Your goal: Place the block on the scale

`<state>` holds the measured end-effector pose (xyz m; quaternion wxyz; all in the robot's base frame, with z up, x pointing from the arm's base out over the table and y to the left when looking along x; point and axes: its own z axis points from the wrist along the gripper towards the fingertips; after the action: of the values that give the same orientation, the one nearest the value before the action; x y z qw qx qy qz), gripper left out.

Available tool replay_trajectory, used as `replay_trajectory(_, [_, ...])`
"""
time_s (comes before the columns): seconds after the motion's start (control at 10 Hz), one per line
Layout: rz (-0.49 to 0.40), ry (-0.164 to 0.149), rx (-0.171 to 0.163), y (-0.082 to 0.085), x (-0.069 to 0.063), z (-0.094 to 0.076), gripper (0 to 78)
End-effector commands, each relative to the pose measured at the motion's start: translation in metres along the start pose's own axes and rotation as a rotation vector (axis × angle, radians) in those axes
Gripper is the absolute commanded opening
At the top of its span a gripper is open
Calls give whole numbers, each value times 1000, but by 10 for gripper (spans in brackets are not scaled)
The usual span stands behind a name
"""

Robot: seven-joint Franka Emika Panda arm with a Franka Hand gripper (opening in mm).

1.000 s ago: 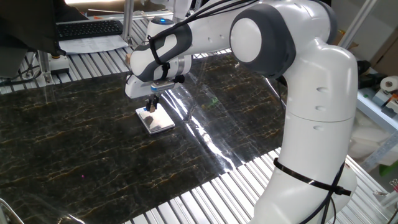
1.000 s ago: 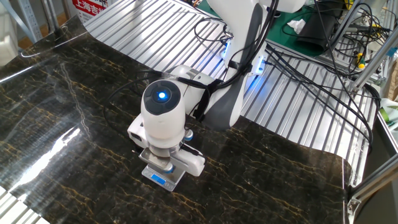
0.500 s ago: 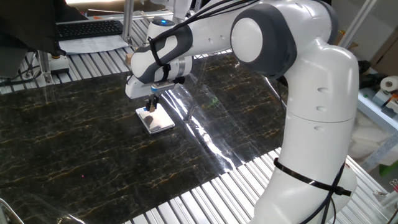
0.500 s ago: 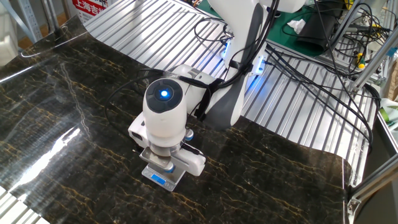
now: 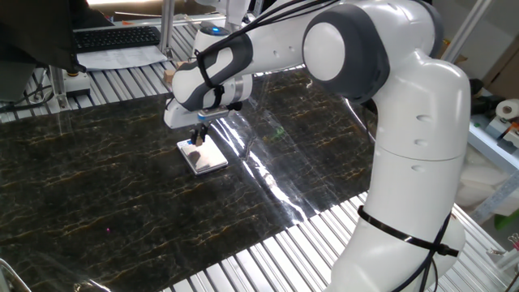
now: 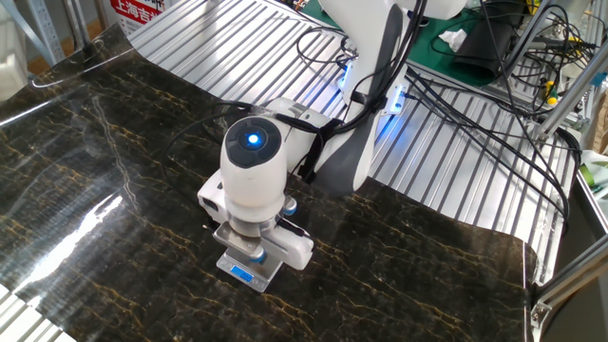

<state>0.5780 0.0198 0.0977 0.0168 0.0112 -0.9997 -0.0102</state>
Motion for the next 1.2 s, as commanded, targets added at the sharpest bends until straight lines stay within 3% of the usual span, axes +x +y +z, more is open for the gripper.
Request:
replay_trajectory(0.1, [-32,-2,-4,-8,9,-7,11])
replay_trajectory(0.4, [-54,-47,-22,-6,8,-5,11])
replay_trajectory(0.7, [-74,-41,-17,-12,18,1,11])
replay_trajectory(1.0, [-53,-44,-9,-12,19,5,11])
replay_trajectory(1.2, [-35,-71,-2,-10,16,7,11])
